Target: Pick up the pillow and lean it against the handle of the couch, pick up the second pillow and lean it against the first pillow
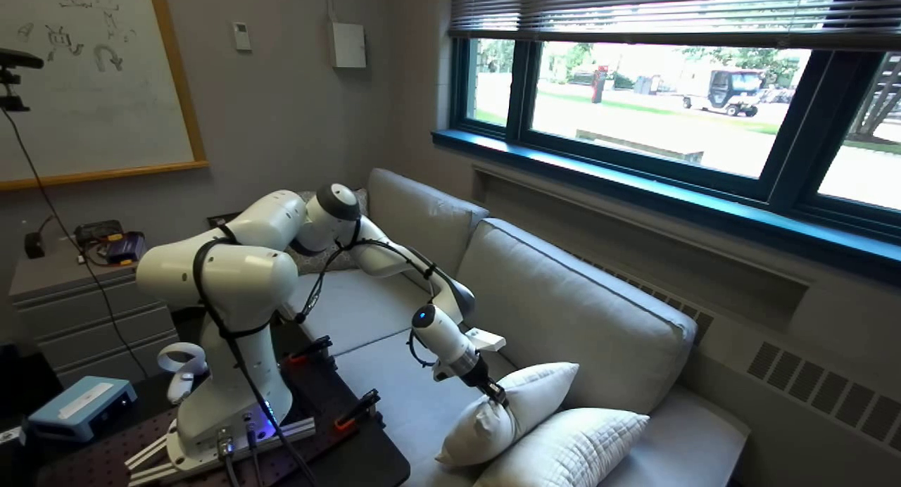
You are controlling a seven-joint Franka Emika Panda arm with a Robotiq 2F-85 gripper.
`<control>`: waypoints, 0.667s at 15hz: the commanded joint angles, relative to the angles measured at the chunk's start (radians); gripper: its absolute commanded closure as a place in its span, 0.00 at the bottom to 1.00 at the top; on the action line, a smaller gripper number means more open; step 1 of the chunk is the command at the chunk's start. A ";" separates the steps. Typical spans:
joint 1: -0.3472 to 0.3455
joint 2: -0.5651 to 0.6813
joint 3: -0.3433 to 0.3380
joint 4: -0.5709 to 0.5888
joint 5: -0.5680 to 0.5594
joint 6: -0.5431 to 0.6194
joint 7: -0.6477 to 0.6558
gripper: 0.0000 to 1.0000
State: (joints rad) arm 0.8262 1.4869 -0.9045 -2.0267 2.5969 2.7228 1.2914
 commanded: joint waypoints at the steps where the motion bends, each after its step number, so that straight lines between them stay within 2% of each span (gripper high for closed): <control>1: 0.046 0.000 -0.039 -0.032 0.006 0.017 0.037 0.94; 6: 0.034 -0.004 -0.034 0.036 0.006 0.013 0.041 0.94; 10: -0.008 -0.004 -0.003 0.120 0.006 0.034 0.037 0.94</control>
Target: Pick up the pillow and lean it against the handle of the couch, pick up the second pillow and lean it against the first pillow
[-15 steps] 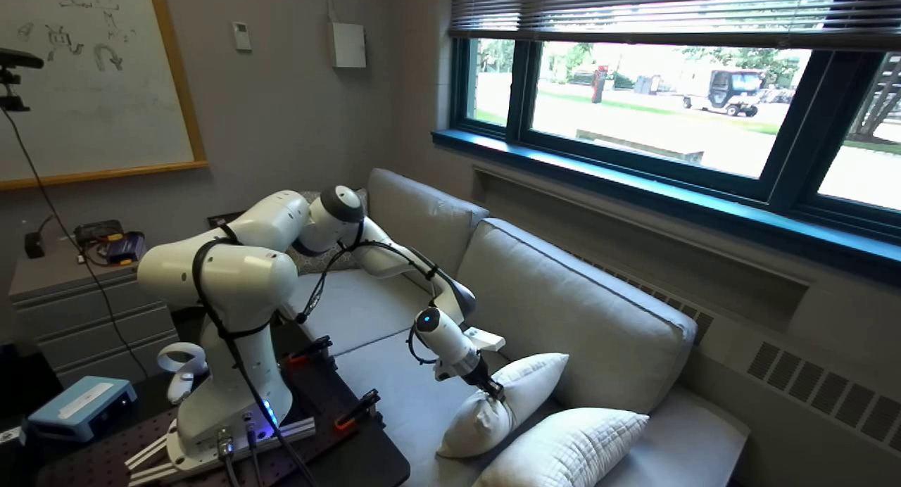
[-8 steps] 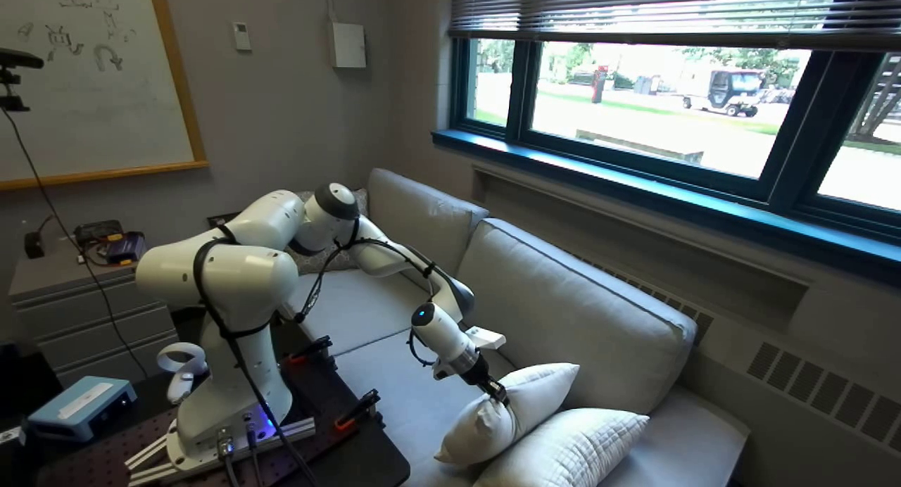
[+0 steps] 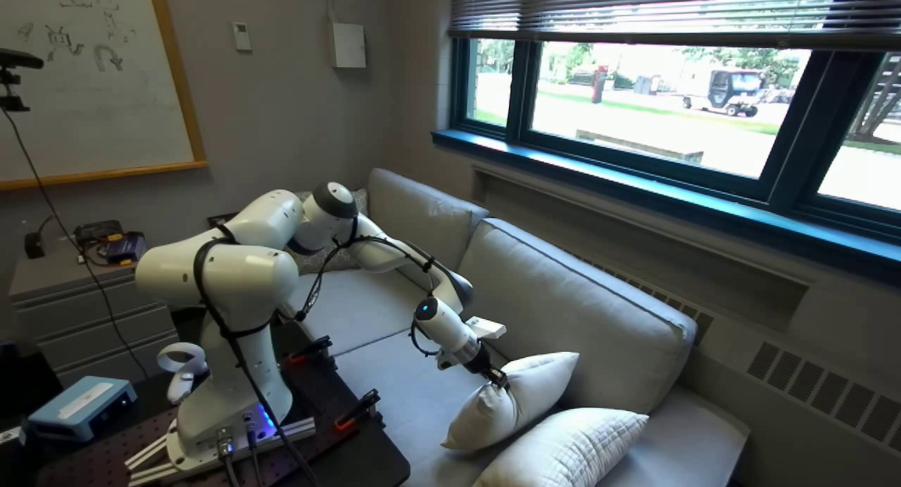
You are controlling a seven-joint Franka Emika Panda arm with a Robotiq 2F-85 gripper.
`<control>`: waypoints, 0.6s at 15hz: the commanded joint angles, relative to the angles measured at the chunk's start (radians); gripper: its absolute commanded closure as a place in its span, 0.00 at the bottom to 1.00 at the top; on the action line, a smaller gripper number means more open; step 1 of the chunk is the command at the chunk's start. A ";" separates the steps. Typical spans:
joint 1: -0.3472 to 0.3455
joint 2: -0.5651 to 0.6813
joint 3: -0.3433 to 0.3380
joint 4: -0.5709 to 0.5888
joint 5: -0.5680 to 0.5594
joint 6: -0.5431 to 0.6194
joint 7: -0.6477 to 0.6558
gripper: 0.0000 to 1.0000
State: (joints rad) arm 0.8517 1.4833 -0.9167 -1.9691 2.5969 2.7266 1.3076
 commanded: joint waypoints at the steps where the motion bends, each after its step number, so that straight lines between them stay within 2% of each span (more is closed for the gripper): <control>1: -0.045 0.000 0.019 0.080 0.006 0.039 0.016 0.94; 6: -0.119 0.001 0.068 0.134 0.006 0.087 -0.034 0.94; 9: -0.161 0.002 0.067 0.129 0.006 0.075 -0.076 0.94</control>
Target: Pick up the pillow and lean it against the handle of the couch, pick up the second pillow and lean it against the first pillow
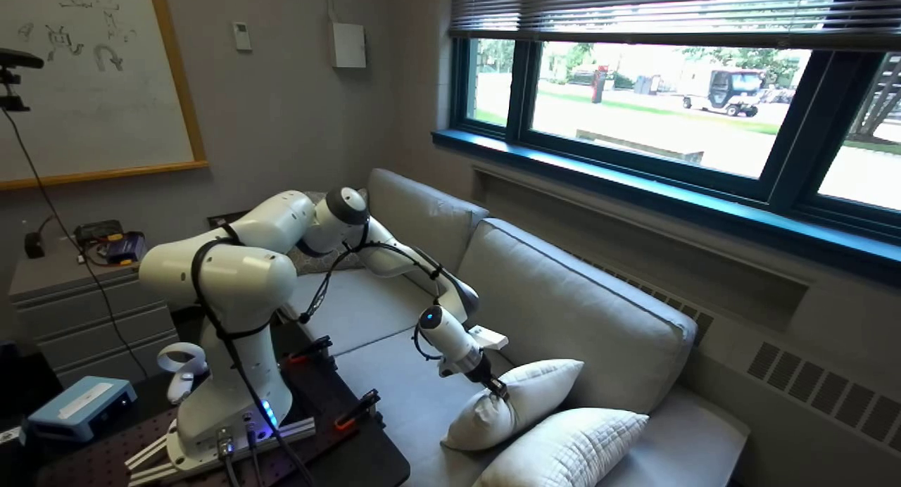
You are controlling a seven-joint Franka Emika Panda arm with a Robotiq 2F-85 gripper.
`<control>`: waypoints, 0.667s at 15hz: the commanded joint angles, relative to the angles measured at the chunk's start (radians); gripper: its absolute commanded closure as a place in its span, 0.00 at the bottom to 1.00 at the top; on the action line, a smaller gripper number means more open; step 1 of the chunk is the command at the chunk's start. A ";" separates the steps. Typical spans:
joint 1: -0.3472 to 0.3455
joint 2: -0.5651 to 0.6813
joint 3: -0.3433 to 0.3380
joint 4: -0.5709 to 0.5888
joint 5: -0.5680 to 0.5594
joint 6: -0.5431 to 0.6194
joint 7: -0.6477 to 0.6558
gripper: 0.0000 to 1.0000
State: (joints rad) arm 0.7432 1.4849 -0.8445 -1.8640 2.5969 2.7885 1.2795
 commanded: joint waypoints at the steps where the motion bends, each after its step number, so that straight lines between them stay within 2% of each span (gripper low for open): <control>1: -0.066 0.000 -0.011 0.024 0.006 0.007 -0.063 0.95; 3: -0.096 0.000 -0.023 0.031 0.006 -0.006 -0.102 0.95; 4: -0.110 0.000 -0.026 0.036 0.007 -0.013 -0.121 0.64; 5: -0.122 0.000 -0.029 0.042 0.007 -0.018 -0.137 0.64; 10: -0.150 -0.001 -0.040 0.066 0.007 -0.009 -0.195 0.28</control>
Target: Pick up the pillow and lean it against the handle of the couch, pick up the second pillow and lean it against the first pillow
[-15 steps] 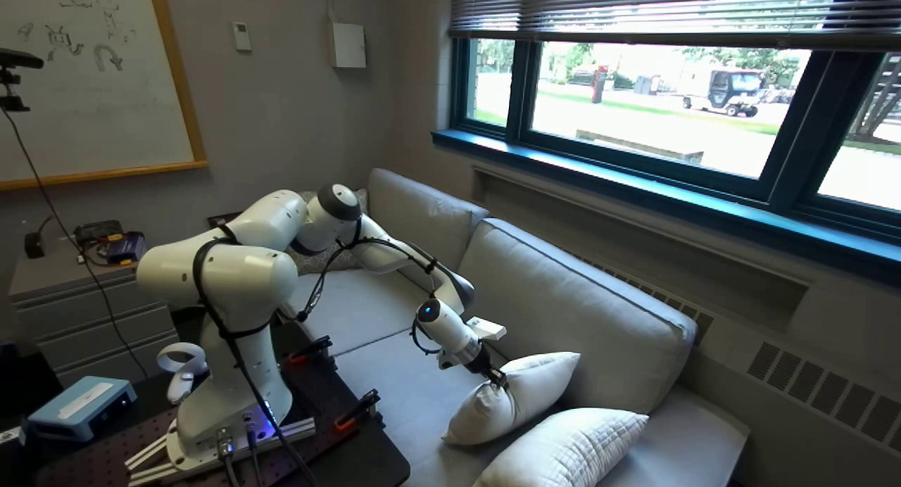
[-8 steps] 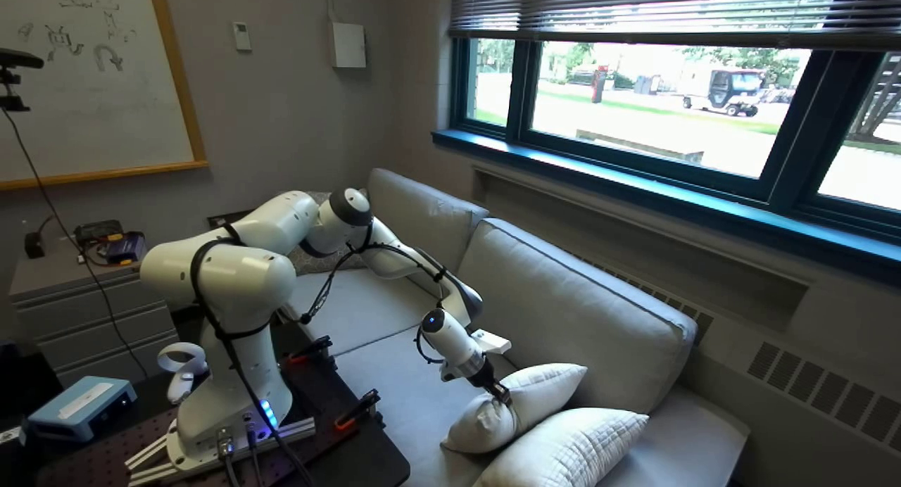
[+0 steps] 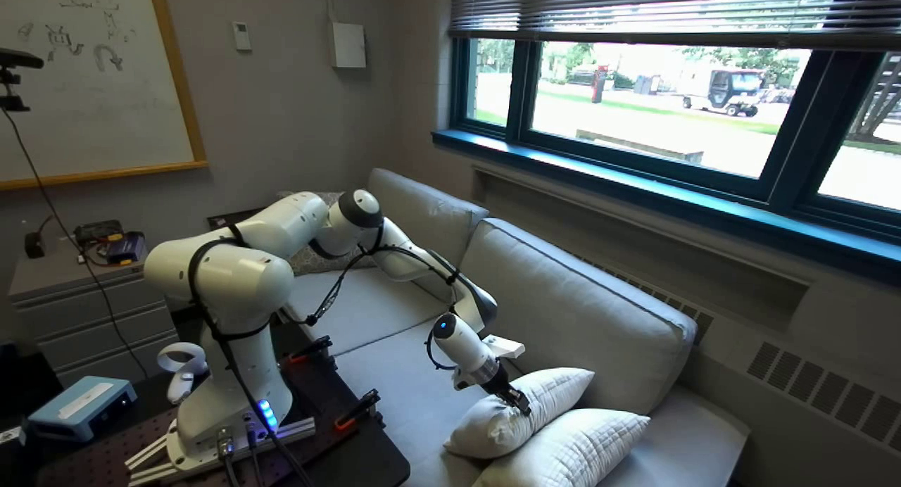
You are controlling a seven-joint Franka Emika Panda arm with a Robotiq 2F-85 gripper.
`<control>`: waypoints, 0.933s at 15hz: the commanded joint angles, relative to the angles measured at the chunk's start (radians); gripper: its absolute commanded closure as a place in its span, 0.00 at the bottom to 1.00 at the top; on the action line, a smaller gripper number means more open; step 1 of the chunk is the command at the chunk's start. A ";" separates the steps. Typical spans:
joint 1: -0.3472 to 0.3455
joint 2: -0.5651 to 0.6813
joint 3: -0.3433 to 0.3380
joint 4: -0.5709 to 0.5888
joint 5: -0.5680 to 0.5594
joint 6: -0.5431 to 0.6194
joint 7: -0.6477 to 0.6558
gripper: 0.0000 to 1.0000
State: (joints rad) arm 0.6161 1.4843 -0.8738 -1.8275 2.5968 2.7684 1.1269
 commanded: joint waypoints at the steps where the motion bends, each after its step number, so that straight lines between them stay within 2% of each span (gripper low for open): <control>1: -0.021 0.000 -0.012 0.029 0.007 0.014 -0.046 0.19; 4: -0.008 0.000 -0.017 0.023 0.007 0.023 -0.054 0.01; 11: 0.032 0.000 -0.047 0.003 0.007 0.042 -0.046 0.00; 14: 0.073 0.000 -0.082 -0.020 0.007 0.040 -0.040 0.00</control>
State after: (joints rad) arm 0.6475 1.4840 -0.9205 -1.8228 2.5968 2.8035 1.0927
